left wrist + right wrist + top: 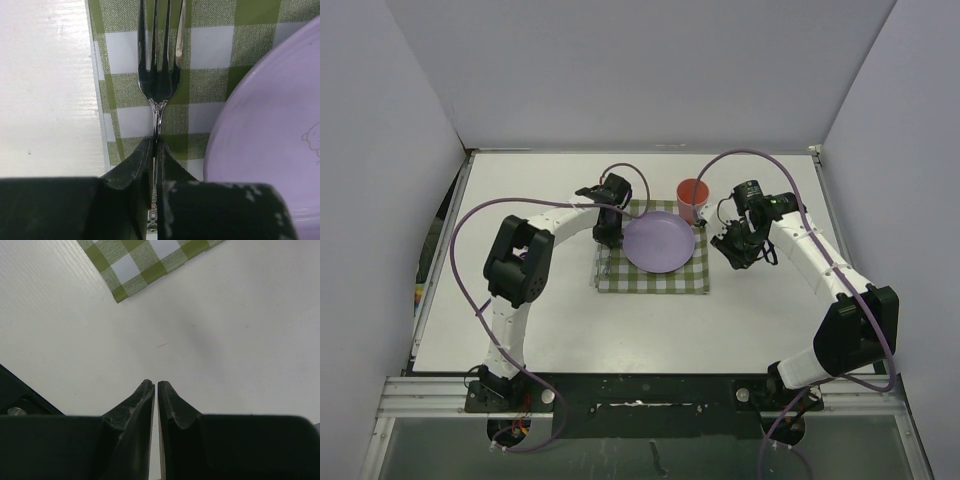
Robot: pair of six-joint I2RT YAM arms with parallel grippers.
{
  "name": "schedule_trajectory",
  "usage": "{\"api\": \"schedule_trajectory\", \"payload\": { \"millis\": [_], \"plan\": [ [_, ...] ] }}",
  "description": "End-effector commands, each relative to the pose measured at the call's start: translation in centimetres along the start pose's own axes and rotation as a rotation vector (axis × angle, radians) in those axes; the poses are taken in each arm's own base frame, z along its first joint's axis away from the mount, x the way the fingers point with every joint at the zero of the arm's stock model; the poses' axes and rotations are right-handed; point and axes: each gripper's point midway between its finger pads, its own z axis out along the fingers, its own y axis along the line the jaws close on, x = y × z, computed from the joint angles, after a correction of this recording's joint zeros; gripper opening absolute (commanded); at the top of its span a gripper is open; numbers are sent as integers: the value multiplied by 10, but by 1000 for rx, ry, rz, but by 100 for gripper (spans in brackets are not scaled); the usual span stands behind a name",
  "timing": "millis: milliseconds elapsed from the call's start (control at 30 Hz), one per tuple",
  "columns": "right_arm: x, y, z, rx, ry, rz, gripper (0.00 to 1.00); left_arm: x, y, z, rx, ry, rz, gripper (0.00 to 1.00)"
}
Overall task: Set the dinner table for one person
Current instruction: Place the fork on the napkin.
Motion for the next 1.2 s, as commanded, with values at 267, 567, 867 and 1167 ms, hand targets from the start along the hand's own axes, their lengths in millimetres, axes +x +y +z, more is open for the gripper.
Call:
{"api": "schedule_trajectory", "payload": {
  "millis": [267, 567, 867, 1167],
  "plan": [
    [0, -2, -7, 25, -17, -1, 11, 16, -2, 21, 15, 13, -100, 0],
    [2, 0, -4, 14, -8, 4, 11, 7, -7, 23, 21, 1, -95, 0],
    [5, 2, -3, 13, -2, 7, 12, 0, -10, 22, 24, -13, -110, 0],
    [9, 3, -1, 8, 11, 6, 11, -11, -17, 22, 50, -43, -150, 0]
  ]
}}
